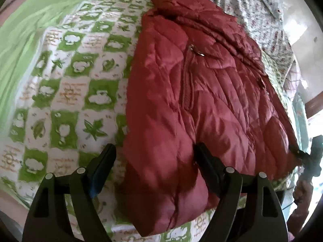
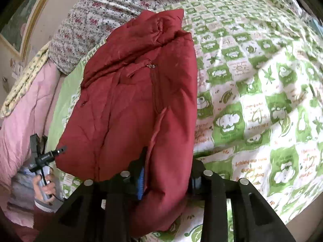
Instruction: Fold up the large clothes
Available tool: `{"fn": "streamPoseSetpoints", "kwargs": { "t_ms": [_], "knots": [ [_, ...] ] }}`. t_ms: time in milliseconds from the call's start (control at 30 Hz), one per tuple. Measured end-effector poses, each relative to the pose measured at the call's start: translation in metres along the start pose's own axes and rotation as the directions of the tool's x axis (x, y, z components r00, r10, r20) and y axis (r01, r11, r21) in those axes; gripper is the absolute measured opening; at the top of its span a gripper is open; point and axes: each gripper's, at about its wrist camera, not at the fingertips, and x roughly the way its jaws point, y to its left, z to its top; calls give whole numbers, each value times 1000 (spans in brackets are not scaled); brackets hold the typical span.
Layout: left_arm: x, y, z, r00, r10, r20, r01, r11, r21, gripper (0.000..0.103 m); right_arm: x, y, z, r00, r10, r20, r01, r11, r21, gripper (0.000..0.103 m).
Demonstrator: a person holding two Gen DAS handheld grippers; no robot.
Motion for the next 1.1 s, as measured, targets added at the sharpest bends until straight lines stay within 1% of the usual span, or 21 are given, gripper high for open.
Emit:
{"fn": "streamPoseSetpoints", "kwargs": {
  "t_ms": [100,167,267,333,400,467,500,533,567,600,633,667,700,733,800,900,1100],
  "knots": [
    [2,-7,-5,1000,-17,-4,17,999,31,81,2,2,-3,1000,-1,-4,1,1000,-10,44],
    [4,-10,-5,1000,-25,-8,25,999,37,81,3,1,-4,1000,2,-4,-2,1000,-6,44],
    [4,-8,-4,1000,-19,-7,19,999,27,81,3,-1,-5,1000,9,-3,-9,1000,2,45],
    [-2,-3,-2,1000,-17,10,17,1000,8,81,3,-1,-5,1000,10,-3,-10,1000,0,45],
    [-5,1,-1,999,-33,20,33,999,0,81,3,-2,-5,1000,13,-3,-13,1000,1,45],
    [-3,1,-1,999,-53,11,53,999,3,80,4,-3,-5,1000,15,-4,-15,1000,4,45],
    [-2,-1,-2,998,-63,2,63,998,12,78,4,-3,-5,1000,17,-5,-17,1000,7,46],
    [0,-4,-3,997,-75,-7,75,997,24,73,4,-3,-5,1000,19,-5,-19,1000,12,46],
    [1,-7,-4,998,-70,-4,70,997,38,71,4,-3,-6,1000,24,-4,-24,1000,15,46],
    [0,-10,-5,998,-62,3,62,997,52,63,3,-3,-6,1000,26,-4,-26,1000,16,47],
    [-1,-12,-6,998,-65,7,64,996,59,49,3,-4,-7,1000,27,-4,-27,1000,16,47],
    [-3,-13,-6,997,-79,15,78,995,64,41,3,-4,-7,1000,28,-3,-28,999,15,47],
    [-5,-13,-5,995,-94,18,93,994,66,30,4,-3,-7,1000,30,-3,-30,1000,9,48],
    [-7,-14,-5,994,-105,24,103,992,71,23,3,-2,-7,1000,24,-2,-24,1000,-5,48],
    [-16,-20,-6,993,-109,52,103,989,104,20,2,3,-8,1000,24,8,-23,999,-26,37],
    [-31,-31,-7,988,-111,104,95,985,147,18,-2,8,-6,999,44,28,-42,998,-42,28],
    [-55,-37,5,972,-156,174,131,980,147,17,-16,14,2,989,119,83,-115,992,-45,24]
  ]
}}
